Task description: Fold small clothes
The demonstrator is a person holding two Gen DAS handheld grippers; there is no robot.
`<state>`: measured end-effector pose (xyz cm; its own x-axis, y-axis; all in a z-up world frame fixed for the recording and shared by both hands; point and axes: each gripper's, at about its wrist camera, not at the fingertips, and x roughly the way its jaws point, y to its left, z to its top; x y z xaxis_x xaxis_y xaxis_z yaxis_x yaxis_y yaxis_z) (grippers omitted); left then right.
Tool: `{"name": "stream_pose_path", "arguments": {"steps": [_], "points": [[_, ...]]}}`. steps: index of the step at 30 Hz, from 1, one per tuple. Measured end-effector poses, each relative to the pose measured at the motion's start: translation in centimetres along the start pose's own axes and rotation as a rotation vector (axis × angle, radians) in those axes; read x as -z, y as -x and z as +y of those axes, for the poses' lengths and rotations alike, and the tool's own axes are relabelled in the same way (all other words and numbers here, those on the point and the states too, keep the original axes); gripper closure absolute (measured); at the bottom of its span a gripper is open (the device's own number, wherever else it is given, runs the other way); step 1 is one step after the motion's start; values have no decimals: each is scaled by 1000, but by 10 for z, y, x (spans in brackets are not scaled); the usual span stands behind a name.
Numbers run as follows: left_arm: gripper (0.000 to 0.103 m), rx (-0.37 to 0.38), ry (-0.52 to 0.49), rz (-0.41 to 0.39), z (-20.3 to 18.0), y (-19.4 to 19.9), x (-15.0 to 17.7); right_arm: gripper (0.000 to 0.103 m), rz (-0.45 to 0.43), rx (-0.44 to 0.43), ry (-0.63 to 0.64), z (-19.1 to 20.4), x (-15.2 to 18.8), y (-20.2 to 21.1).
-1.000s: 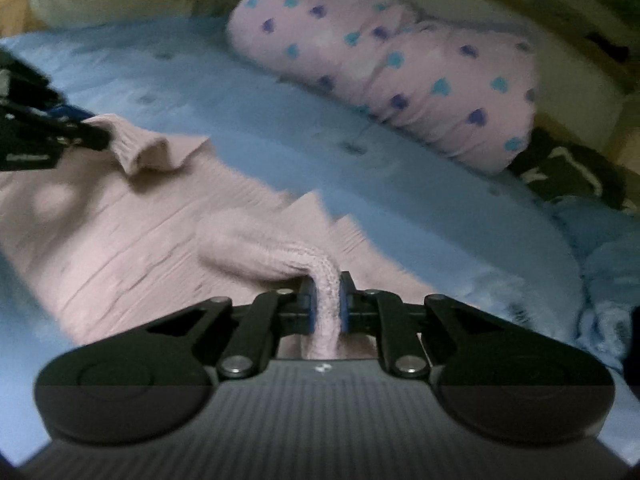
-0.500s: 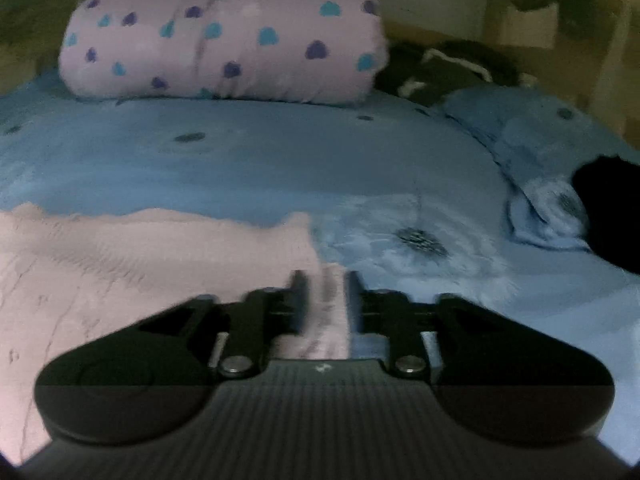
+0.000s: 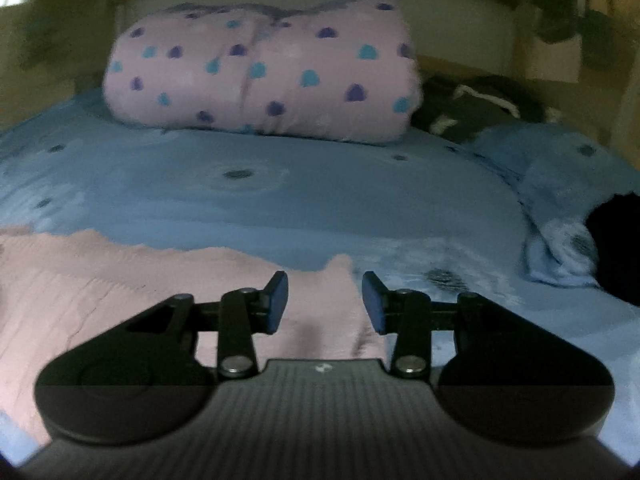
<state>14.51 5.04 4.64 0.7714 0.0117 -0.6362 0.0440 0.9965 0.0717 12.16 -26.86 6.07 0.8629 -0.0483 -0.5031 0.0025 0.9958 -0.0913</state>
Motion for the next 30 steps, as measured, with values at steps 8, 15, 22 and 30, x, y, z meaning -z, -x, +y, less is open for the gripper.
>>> {"name": "stream_pose_path", "arguments": {"steps": [8, 15, 22, 30], "points": [[70, -59, -17, 16, 3, -17, 6, 46, 123, 4, -190, -36, 33, -37], [52, -52, 52, 39, 11, -2, -2, 41, 119, -21, -327, -49, 37, -33], [25, -5, 62, 68, 10, 34, -6, 41, 80, 17, -404, -60, 23, 6], [12, -30, -57, 80, -4, 84, 10, 41, 112, 3, -444, -39, 20, 52]]}}
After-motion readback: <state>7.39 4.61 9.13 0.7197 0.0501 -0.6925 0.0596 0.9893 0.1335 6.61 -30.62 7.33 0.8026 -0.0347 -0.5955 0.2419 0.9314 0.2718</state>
